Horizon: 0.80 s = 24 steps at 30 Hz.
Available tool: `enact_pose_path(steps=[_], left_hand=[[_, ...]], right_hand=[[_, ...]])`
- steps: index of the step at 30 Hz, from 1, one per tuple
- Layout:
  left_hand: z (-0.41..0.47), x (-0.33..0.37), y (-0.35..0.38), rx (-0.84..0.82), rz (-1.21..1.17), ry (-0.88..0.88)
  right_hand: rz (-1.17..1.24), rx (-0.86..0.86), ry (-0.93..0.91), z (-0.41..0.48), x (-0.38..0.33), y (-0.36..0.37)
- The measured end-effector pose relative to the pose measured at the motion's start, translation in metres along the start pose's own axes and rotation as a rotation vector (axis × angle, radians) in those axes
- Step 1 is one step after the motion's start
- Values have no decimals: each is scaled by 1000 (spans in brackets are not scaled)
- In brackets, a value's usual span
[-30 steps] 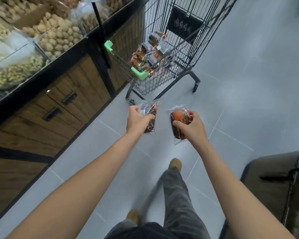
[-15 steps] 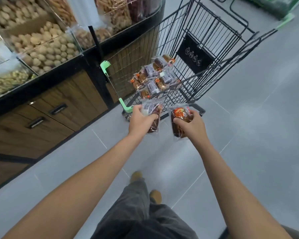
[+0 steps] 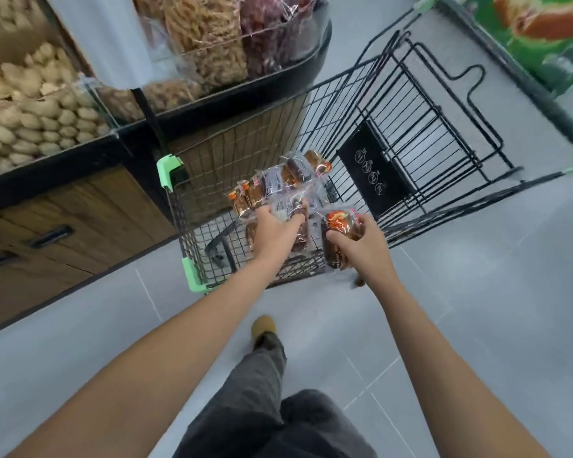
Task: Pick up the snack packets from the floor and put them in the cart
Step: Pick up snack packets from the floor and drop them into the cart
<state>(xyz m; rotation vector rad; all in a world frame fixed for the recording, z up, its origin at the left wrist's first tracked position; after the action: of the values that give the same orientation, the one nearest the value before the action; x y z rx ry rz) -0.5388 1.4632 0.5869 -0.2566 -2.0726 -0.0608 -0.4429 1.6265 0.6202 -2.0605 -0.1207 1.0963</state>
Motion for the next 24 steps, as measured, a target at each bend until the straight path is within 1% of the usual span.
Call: enact_pose_path(steps=[4, 11, 20, 21, 24], left_hand=[[41, 15, 22, 11, 45, -10], [104, 5, 39, 96, 29, -135], [195, -27, 73, 300, -35, -279], [204, -31, 78, 317, -22, -304], [237, -35, 91, 372, 43, -310]], right_hand=[[-6, -30, -3, 56, -13, -6], [-31, -122, 34, 139, -9, 2], [-115, -275, 165, 266, 43, 43], [-122, -291, 179, 278, 50, 48], [-149, -350, 203, 315, 67, 63]])
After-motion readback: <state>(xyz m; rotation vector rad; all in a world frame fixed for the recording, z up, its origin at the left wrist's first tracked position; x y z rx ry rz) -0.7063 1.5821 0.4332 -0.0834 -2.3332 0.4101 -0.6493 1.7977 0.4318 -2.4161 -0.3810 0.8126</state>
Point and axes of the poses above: each hand's wrist, its own z-axis towards the middle knuckle, its own y-axis out of the palm, x = y × z, the point moved 10 cm from there along z, towards the middle knuckle, and after that the axes turned 13 degrees about -z, right-handed, at the moved point
